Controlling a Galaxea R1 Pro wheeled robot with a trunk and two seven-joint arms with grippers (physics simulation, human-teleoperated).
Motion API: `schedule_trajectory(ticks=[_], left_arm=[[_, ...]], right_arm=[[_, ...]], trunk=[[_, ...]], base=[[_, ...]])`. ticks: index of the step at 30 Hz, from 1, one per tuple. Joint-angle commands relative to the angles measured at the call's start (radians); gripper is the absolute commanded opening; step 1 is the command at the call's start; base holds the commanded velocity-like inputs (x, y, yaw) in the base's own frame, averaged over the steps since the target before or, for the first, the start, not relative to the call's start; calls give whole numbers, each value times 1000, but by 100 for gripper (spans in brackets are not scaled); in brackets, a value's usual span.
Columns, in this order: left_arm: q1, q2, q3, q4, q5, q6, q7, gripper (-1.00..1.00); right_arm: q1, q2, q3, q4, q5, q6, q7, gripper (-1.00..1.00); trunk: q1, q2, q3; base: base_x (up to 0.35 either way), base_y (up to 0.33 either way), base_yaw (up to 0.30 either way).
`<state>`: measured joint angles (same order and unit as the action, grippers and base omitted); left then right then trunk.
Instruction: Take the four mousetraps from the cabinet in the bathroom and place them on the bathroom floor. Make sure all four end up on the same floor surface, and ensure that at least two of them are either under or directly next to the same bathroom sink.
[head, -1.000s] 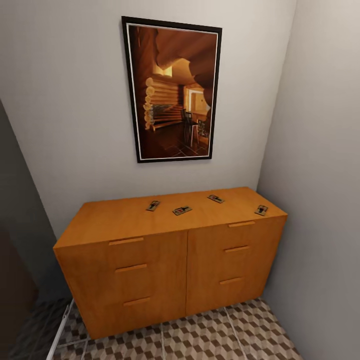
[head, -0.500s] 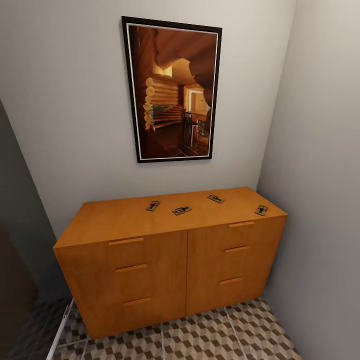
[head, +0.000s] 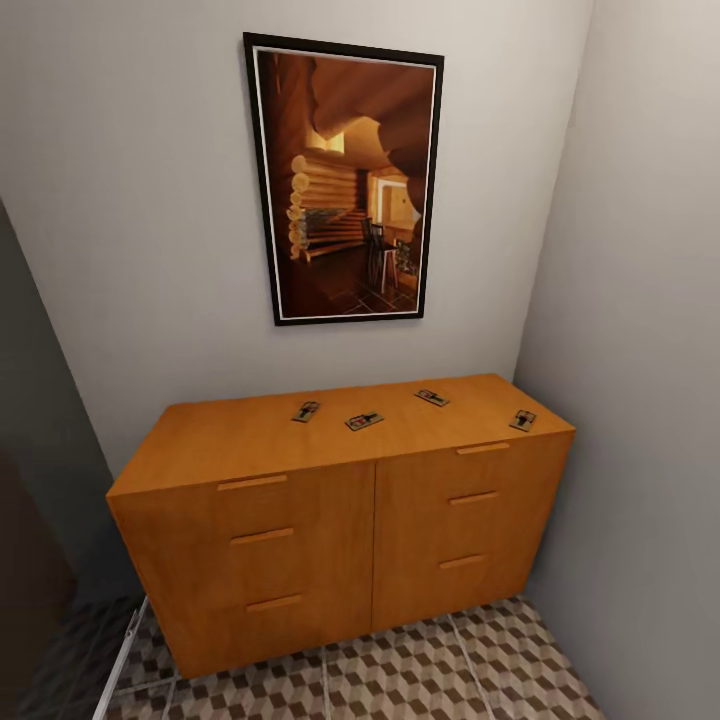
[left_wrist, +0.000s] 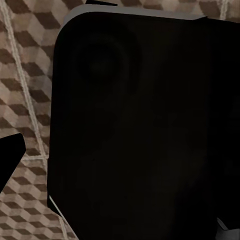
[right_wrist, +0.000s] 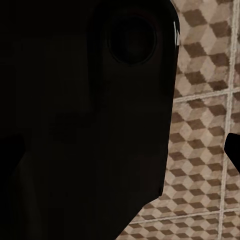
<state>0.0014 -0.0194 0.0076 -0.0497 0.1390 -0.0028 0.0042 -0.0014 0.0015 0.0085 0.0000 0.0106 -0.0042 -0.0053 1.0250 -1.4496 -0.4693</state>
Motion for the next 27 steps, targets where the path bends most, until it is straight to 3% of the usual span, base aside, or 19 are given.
schedule_trajectory(ticks=[1,27], left_arm=[[0,0,0,-1,8,0,0,100],[0,1,-2,-1,10,3,0,100]], right_arm=[[0,0,1,0,1,0,0,100],[0,0,-1,0,-2,0,-1,100]], trunk=[[-4,7,2],[-104,189,84]], base=[[0,0,0],[0,0,0]])
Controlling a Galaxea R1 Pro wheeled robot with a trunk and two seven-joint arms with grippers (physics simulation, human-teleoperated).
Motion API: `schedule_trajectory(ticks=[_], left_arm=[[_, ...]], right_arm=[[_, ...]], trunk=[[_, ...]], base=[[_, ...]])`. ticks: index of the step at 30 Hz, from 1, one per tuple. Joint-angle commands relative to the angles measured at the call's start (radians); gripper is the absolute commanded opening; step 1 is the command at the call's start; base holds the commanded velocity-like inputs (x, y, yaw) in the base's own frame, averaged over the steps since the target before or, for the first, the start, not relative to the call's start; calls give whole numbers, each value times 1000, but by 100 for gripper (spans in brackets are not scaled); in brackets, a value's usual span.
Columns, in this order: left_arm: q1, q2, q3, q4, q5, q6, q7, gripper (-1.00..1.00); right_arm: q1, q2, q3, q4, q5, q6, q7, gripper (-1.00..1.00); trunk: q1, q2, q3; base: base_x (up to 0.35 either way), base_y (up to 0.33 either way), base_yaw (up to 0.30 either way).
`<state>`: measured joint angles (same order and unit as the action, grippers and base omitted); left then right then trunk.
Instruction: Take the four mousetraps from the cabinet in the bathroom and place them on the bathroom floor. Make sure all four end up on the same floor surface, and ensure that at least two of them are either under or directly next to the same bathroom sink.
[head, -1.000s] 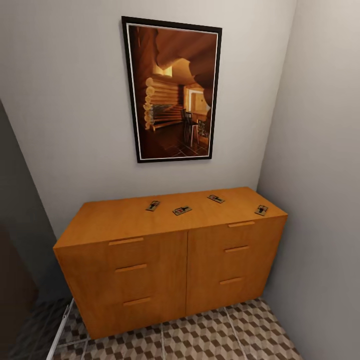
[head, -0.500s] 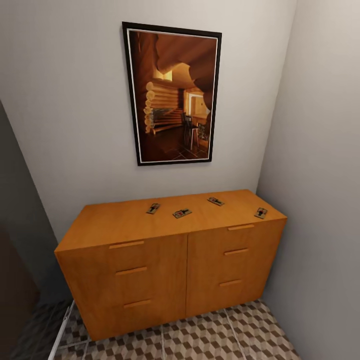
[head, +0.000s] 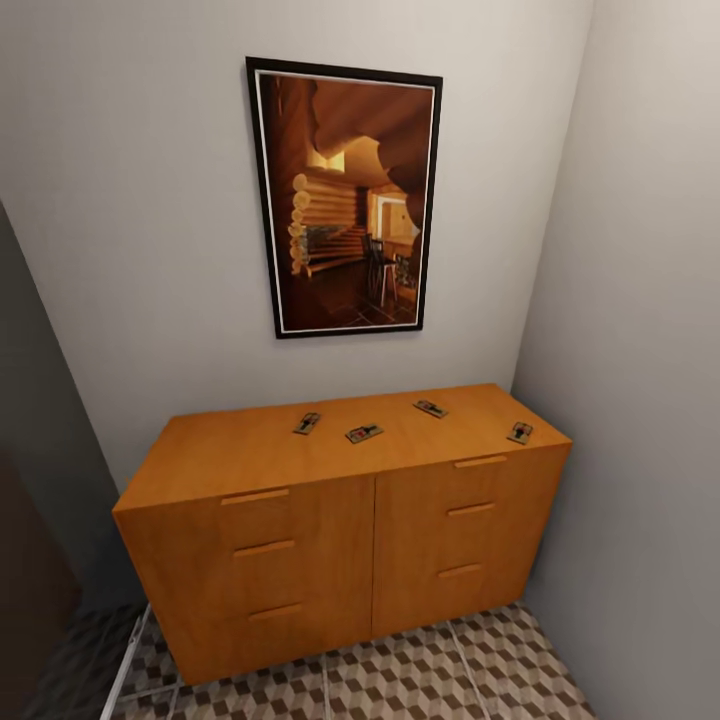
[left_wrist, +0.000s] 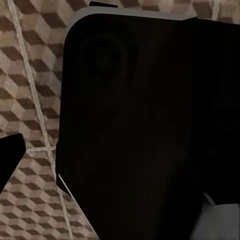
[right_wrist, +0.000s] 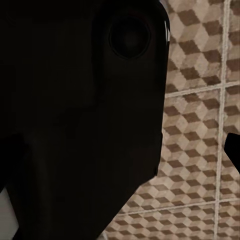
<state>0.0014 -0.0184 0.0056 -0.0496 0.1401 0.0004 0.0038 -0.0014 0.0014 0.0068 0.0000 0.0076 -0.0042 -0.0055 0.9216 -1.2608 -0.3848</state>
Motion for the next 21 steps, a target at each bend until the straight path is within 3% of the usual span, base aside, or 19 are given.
schedule_trajectory(ticks=[1,21], left_arm=[[0,0,0,-1,9,0,0,100],[0,0,-1,-1,9,1,1,100]], right_arm=[[0,0,1,0,1,0,-1,100],[0,0,1,0,2,0,0,100]], trunk=[[-4,7,3],[-81,147,65]], base=[[0,0,0],[0,0,0]])
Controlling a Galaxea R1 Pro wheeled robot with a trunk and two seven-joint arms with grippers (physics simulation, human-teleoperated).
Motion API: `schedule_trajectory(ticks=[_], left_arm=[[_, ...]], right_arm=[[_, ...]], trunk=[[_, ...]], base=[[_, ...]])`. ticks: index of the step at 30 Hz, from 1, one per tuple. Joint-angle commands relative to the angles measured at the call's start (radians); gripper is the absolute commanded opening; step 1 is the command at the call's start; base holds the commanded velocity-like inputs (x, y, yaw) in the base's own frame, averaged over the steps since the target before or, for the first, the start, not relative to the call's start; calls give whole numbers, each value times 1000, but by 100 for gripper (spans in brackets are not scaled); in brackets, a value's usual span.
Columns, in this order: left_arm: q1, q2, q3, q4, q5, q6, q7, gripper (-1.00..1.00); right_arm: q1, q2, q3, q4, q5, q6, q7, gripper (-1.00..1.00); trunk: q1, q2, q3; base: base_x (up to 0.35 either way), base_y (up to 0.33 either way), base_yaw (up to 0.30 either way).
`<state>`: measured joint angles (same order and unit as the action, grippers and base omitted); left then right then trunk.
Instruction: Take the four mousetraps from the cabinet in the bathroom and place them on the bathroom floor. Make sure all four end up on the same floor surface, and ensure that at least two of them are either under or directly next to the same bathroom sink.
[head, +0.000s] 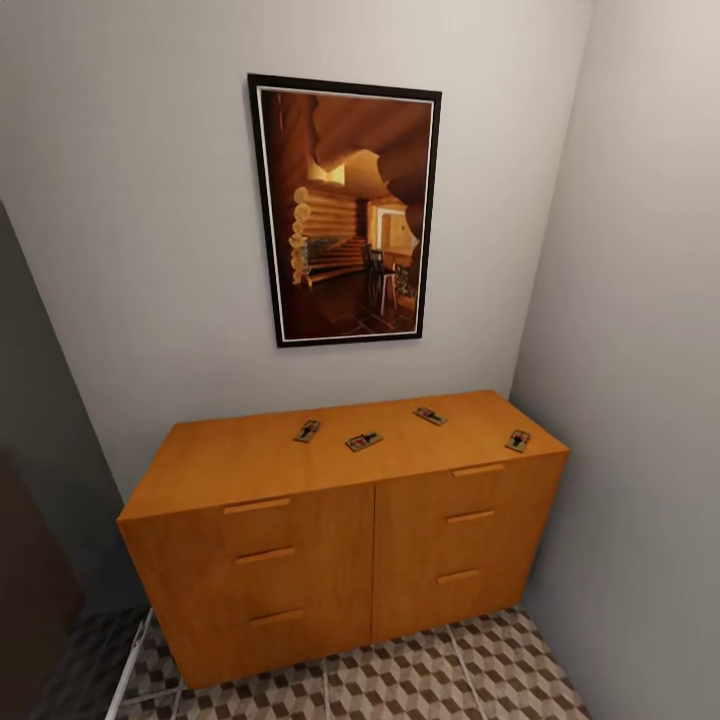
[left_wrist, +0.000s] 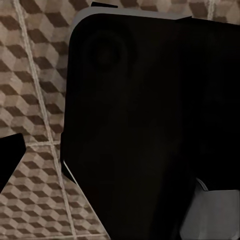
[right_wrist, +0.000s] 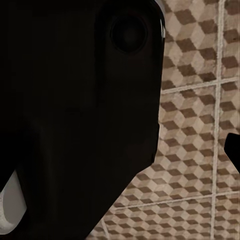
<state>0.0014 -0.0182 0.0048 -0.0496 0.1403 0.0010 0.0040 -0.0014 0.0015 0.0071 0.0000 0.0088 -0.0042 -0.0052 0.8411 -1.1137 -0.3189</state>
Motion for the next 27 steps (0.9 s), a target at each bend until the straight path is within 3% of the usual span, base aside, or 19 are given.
schedule_trajectory(ticks=[1,27], left_arm=[[0,0,0,-1,8,0,0,100],[0,0,1,-20,8,5,1,100]], right_arm=[[0,0,1,0,1,0,0,100],[0,0,1,0,1,0,-1,100]], trunk=[[-4,7,2],[-104,189,84]], base=[[0,0,0],[0,0,0]])
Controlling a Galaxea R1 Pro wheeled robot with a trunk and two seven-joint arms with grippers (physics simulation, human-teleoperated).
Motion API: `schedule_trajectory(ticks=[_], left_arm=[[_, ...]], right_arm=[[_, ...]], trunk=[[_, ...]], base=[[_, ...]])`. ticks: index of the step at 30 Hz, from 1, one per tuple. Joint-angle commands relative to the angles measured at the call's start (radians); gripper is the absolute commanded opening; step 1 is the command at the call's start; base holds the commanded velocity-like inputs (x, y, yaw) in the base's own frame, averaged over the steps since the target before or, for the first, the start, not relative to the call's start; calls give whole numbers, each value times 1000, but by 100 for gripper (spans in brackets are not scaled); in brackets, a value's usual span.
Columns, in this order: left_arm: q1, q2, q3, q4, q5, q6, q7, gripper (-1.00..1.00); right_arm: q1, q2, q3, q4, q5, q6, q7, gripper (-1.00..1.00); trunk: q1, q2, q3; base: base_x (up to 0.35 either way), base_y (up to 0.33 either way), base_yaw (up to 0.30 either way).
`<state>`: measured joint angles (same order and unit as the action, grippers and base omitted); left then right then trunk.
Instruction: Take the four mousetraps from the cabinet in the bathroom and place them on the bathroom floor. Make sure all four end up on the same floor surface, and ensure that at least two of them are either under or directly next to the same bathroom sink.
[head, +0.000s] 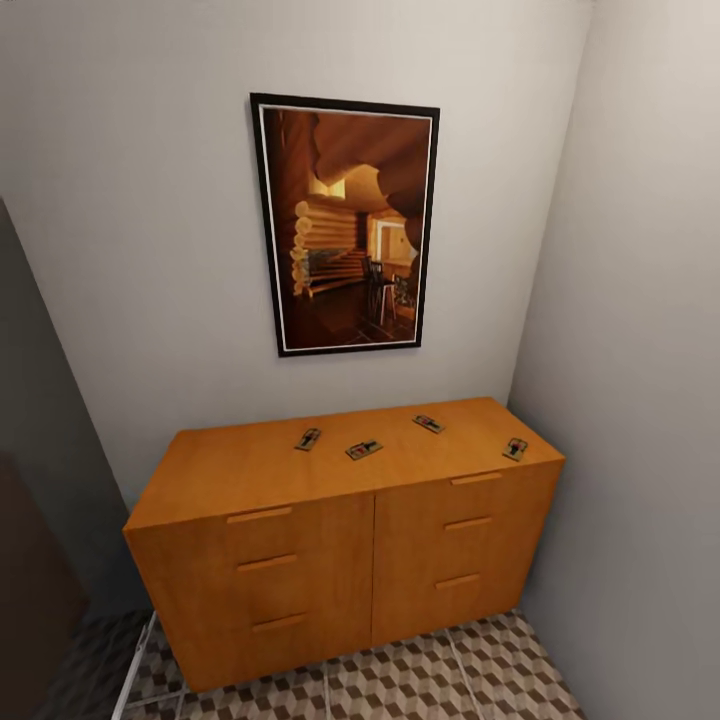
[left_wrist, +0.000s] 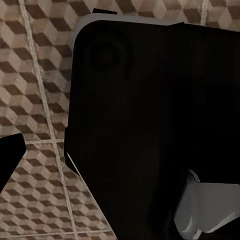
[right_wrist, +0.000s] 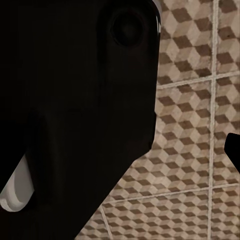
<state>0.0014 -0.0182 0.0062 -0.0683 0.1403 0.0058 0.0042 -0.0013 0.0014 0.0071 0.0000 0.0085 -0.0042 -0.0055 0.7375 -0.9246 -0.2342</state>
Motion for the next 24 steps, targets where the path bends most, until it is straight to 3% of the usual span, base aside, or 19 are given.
schedule_trajectory(ticks=[1,24], left_arm=[[0,0,0,-1,9,1,0,100],[0,0,0,-2,9,2,0,100]], right_arm=[[0,0,1,0,1,0,-1,100],[0,0,1,0,1,0,-1,100]], trunk=[[-4,7,2],[-92,168,74]], base=[[0,0,0],[0,0,0]])
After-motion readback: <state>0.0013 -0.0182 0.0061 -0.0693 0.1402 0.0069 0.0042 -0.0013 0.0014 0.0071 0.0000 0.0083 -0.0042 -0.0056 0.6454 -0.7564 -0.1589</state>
